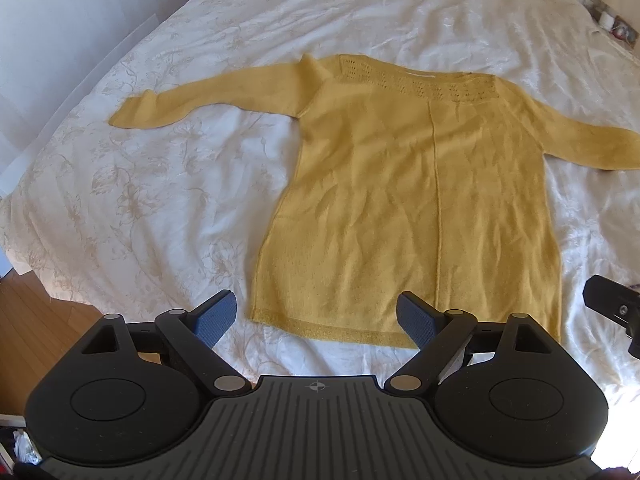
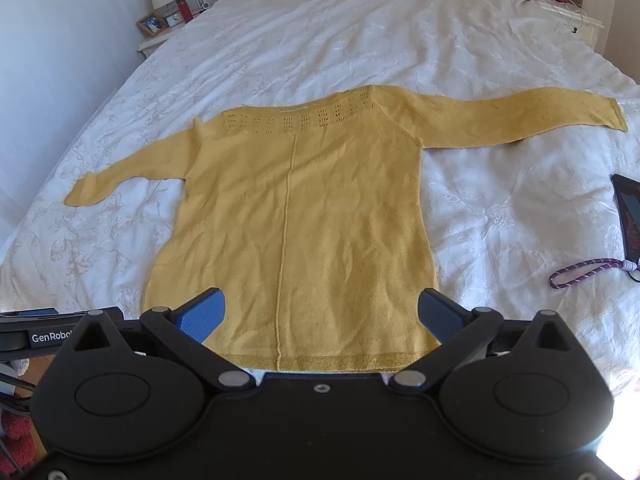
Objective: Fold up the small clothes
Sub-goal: 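Move both tools over the yellow sweater toward its sleeve cuffs, then reach the right tool to the sweater's sleeve cuff and close on it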
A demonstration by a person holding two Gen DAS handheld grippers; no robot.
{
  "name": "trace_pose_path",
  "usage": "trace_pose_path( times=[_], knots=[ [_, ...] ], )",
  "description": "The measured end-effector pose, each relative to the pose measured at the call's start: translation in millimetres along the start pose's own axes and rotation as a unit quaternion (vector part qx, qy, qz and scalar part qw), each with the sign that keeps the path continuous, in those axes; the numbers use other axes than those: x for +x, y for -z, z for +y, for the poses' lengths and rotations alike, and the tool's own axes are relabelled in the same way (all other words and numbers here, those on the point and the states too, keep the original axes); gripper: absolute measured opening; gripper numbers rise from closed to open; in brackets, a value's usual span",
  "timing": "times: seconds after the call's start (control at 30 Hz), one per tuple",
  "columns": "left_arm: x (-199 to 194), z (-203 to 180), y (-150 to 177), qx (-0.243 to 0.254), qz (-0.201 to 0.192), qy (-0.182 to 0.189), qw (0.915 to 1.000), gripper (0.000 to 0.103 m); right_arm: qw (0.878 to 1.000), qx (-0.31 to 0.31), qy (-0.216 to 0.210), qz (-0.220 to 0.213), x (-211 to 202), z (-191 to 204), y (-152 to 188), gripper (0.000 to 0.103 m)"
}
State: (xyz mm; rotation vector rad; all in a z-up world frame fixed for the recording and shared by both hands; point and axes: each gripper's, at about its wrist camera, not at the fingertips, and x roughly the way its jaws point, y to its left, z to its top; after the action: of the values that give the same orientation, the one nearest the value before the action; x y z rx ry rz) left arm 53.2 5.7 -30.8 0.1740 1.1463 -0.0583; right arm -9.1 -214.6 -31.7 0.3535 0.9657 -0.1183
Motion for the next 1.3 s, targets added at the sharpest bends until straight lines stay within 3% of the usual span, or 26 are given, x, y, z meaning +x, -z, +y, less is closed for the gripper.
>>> trace_pose_path(
  times=[0.57, 0.8, 1.07, 1.13, 1.3],
  knots=[
    [42.6, -3.6, -61.2, 0.042, 0.009, 0.039, 0.9983, 0.087, 0.999, 0.029, 0.003, 0.028, 44.3, 13.0, -44.3, 0.102],
    [56.3, -12.0, -85.4, 0.075, 0.002, 0.052, 0.9958, 0.078, 0.998, 0.058, 0.009, 0.021, 52.1, 10.9, -55.6, 0.102],
    [68.3, -23.4, -101.3, 0.072, 0.015, 0.059, 0.9955, 0.075, 0.996, 0.090, 0.011, 0.019, 67.9, -12.2, -68.2, 0.102],
    [71.1, -28.3, -103.5, 0.072, 0.020, 0.056, 0.9956, 0.067, 0.996, 0.084, 0.014, 0.015, 72.2, -20.6, -73.8, 0.102],
    [75.0, -40.7, -113.0, 0.043, 0.022, 0.067, 0.9966, 0.063, 0.998, 0.066, -0.002, -0.002, 83.1, -49.8, -92.3, 0.101]
  ],
)
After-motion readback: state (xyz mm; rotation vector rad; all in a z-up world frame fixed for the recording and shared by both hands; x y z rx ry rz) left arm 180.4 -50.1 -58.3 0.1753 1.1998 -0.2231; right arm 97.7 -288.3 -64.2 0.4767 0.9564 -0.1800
